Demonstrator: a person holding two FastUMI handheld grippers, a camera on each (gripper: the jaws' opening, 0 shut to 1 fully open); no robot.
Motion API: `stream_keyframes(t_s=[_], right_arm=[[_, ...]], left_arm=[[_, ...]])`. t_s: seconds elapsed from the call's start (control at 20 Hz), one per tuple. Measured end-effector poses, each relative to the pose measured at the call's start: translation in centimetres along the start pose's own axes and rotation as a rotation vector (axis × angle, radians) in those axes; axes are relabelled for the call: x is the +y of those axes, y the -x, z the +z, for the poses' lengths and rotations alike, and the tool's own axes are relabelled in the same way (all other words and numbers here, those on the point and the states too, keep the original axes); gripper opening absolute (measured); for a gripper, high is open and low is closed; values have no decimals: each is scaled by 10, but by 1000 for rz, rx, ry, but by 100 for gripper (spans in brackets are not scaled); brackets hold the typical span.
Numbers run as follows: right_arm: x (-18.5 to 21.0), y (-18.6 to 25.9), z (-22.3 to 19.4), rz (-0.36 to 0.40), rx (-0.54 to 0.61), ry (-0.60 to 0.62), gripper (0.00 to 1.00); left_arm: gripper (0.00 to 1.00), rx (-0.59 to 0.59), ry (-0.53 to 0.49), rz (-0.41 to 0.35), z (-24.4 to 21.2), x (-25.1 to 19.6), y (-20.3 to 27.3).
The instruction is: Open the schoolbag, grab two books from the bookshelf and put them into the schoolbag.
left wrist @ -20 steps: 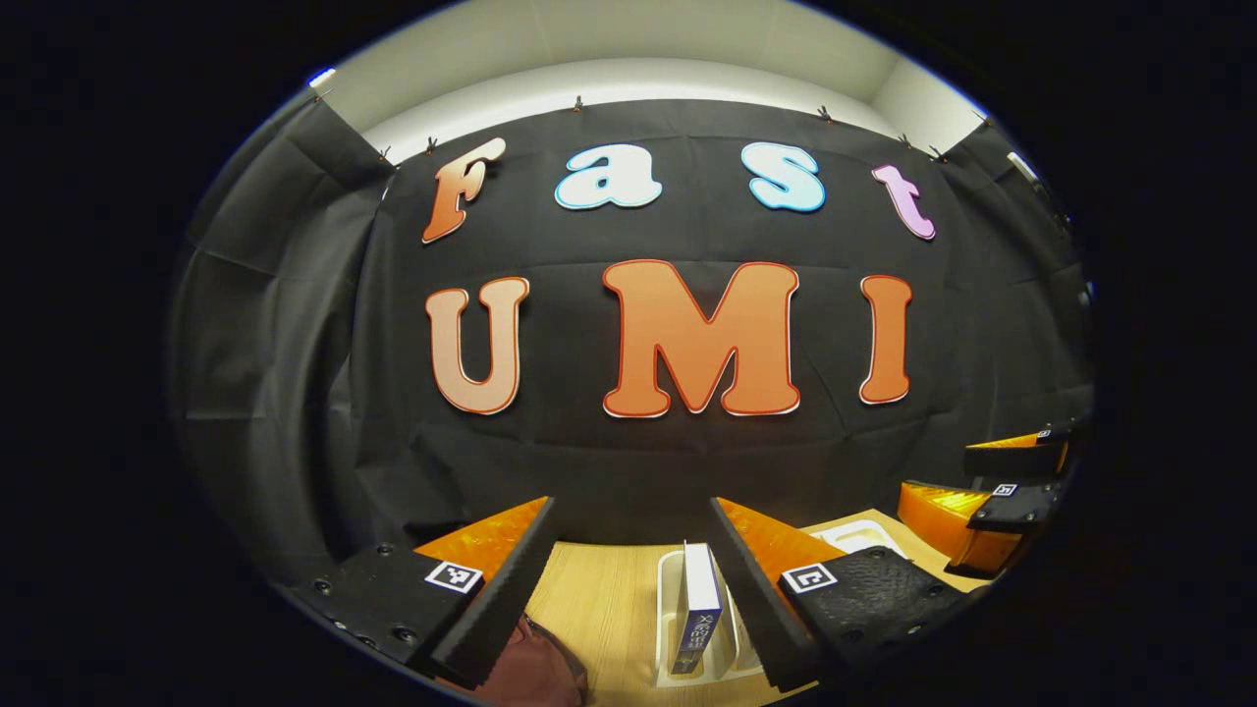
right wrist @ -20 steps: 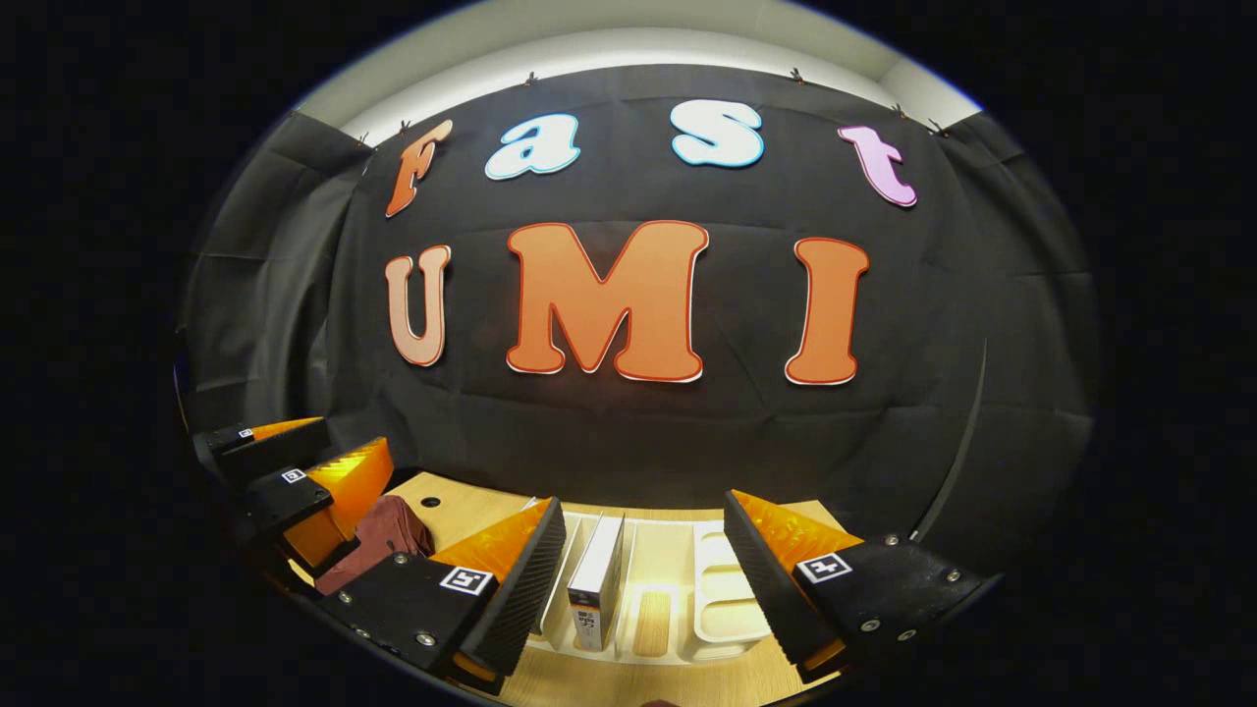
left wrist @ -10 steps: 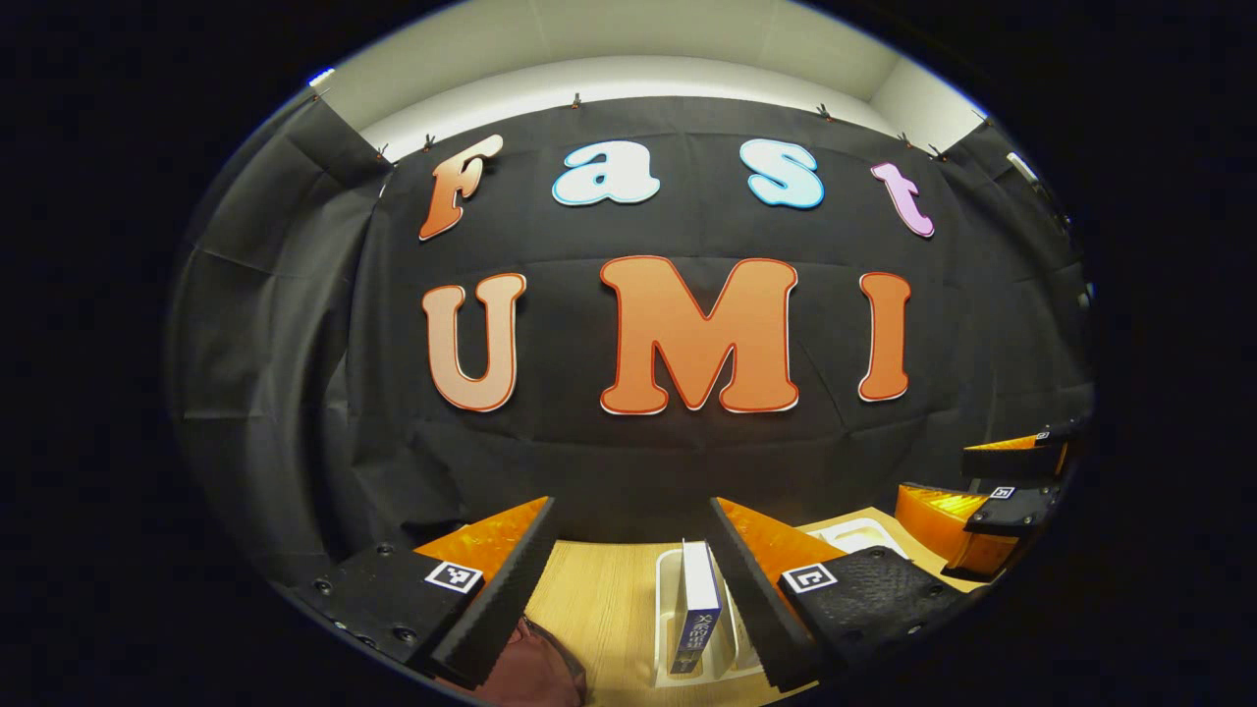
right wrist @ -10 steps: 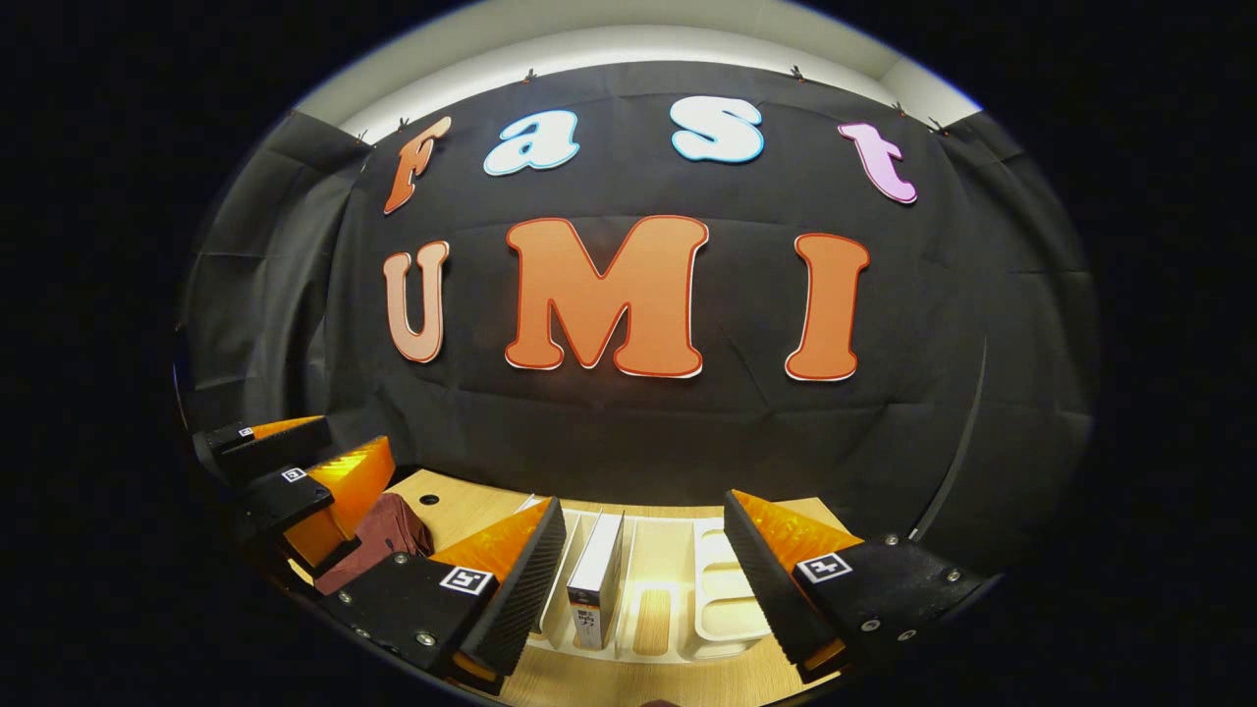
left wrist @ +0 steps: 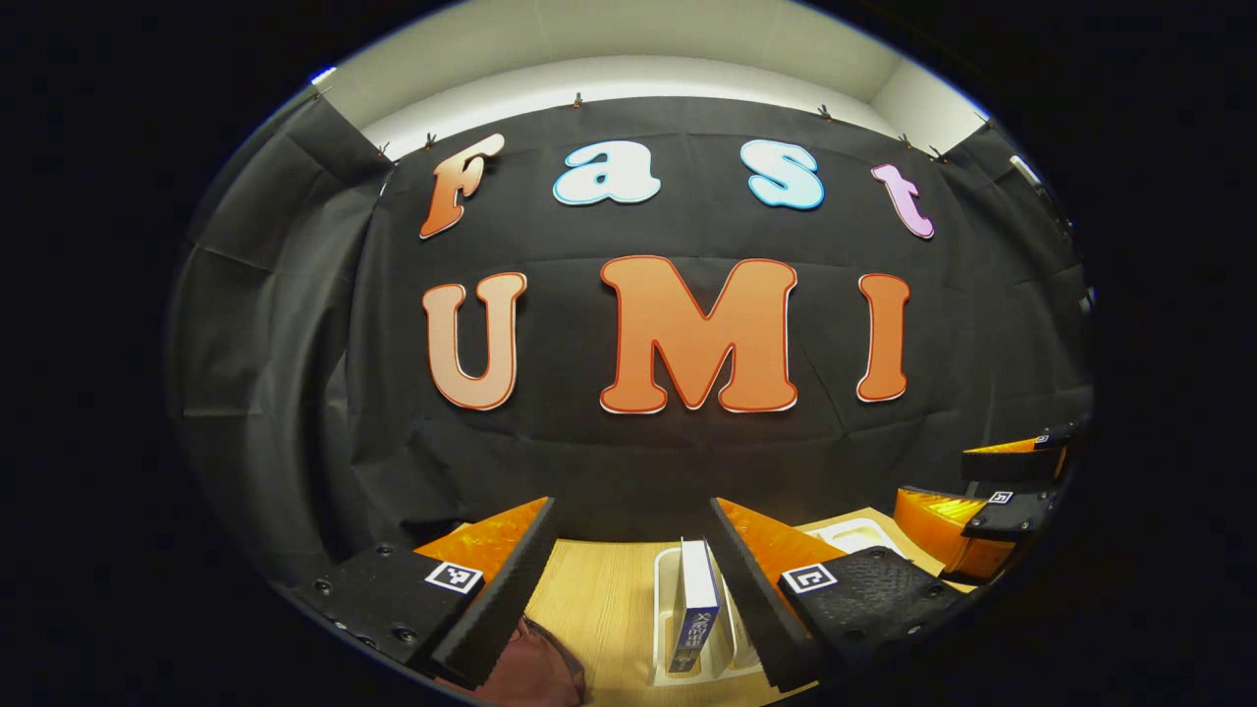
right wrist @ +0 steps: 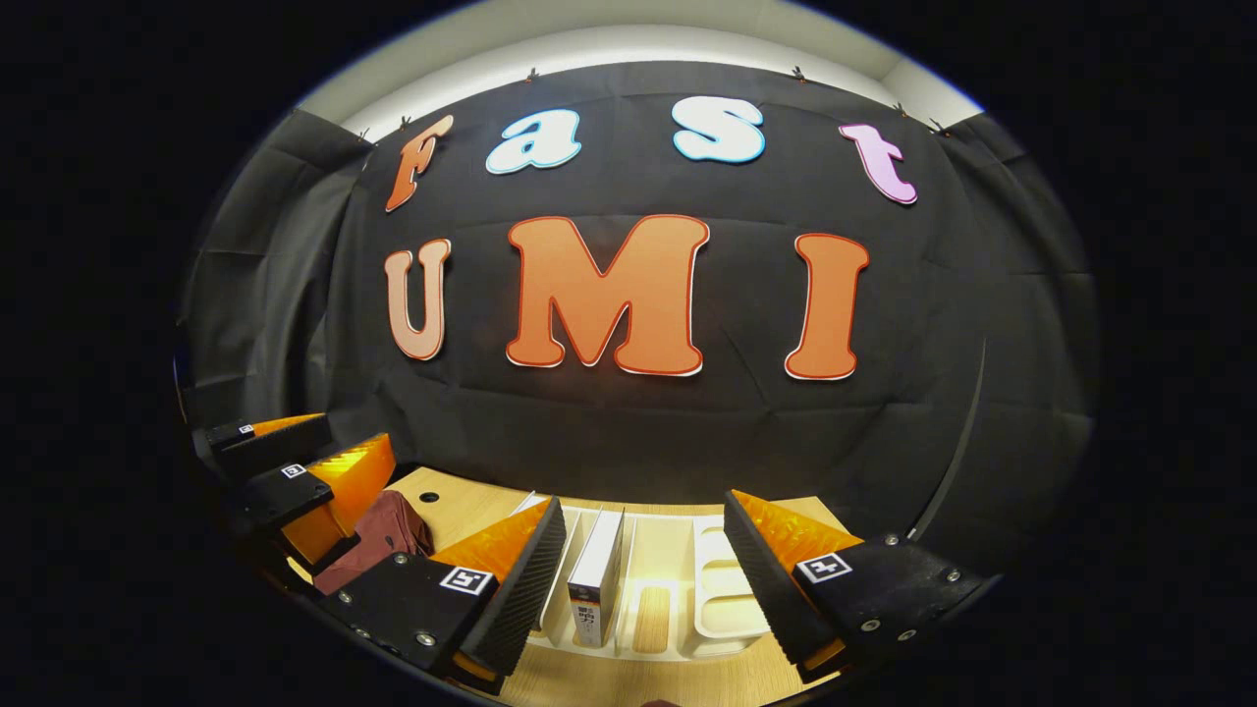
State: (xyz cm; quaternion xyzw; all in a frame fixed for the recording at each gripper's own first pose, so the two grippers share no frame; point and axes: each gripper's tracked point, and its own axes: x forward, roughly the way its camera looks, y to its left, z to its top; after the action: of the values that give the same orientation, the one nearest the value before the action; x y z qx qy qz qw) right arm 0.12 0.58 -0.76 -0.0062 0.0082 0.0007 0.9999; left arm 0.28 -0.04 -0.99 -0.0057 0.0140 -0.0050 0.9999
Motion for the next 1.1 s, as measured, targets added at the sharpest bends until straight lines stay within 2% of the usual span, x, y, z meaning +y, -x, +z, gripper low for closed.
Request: stream_keyframes(t_s=[0.45, 0.95, 1.0, 1.1], right_arm=[[-3, 1, -4, -3, 10, 10, 96], [-10, 0, -13, -7, 35, 13, 96], [-10, 0, -16, -1, 39, 15, 96], [-16, -2, -19, -5, 43, 24, 96]], left_arm=[[95, 42, 22, 0, -13, 3, 0], [95, 96, 1, 8, -29, 11, -2], [97, 105, -8, 7, -32, 12, -1], [95, 133, -23, 4, -42, 13, 0]])
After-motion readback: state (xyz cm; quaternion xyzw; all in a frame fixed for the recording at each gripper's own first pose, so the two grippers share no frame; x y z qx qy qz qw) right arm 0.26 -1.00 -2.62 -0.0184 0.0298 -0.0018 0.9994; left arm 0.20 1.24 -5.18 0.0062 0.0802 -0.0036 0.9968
